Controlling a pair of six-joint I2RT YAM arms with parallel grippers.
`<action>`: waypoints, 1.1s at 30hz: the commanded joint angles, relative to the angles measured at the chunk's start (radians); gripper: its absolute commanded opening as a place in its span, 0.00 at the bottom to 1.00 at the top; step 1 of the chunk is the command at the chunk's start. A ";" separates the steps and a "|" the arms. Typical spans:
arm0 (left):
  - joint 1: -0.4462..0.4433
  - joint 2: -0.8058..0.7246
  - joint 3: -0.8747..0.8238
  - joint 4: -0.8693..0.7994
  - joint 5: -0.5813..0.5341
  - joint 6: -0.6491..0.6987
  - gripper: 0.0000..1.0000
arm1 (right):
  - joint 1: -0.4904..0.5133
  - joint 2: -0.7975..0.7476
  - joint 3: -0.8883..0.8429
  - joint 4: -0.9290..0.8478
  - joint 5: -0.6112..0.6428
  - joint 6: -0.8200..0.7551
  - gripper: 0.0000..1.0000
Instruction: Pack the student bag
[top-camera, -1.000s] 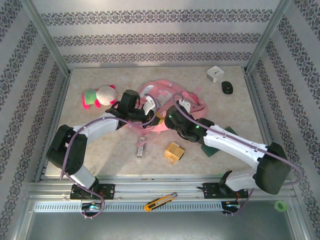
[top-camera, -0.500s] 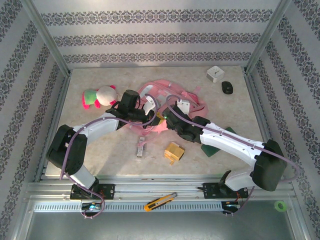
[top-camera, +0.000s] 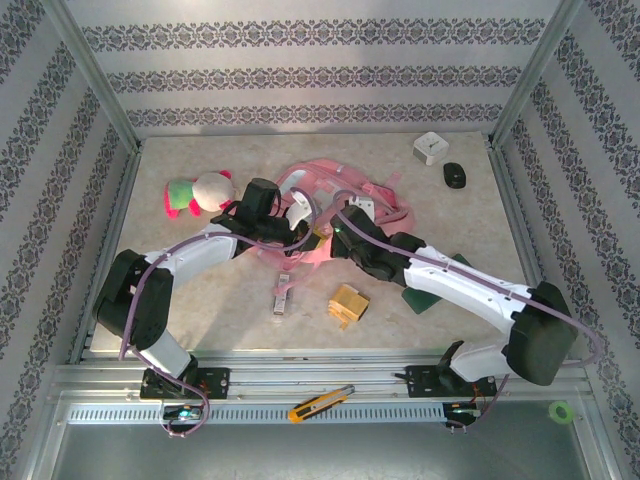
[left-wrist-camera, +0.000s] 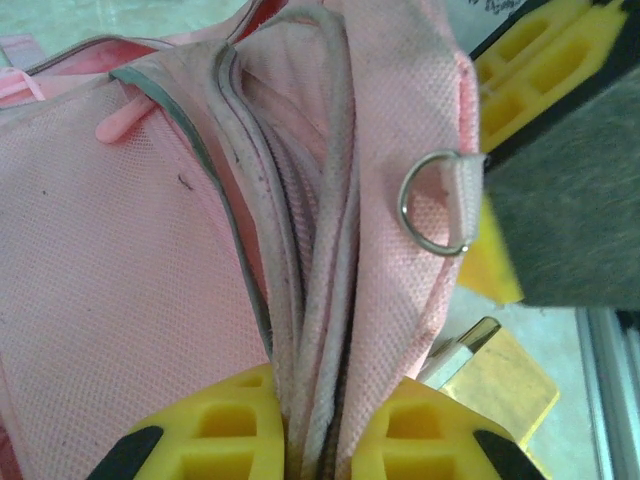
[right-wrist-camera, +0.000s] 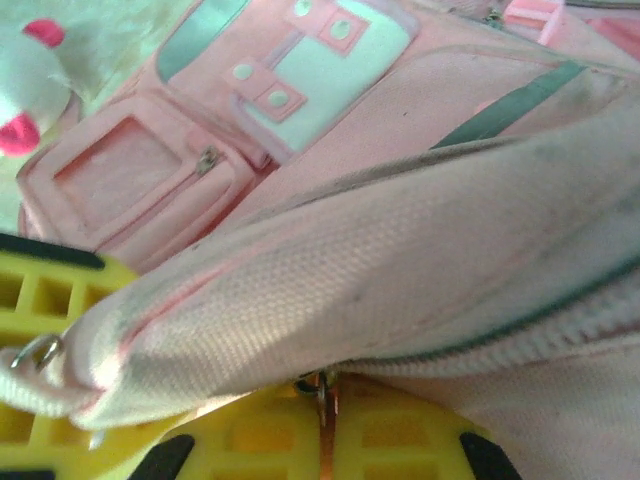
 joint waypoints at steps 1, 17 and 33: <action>0.007 -0.030 0.034 -0.184 -0.023 0.115 0.00 | -0.050 -0.095 -0.024 0.000 -0.094 -0.112 0.00; 0.035 -0.050 0.029 -0.256 -0.069 0.275 0.00 | -0.292 -0.229 -0.124 -0.105 -0.551 -0.276 0.00; 0.035 -0.061 -0.010 -0.160 0.081 0.209 0.00 | -0.213 -0.160 -0.168 0.040 -0.296 -0.283 0.17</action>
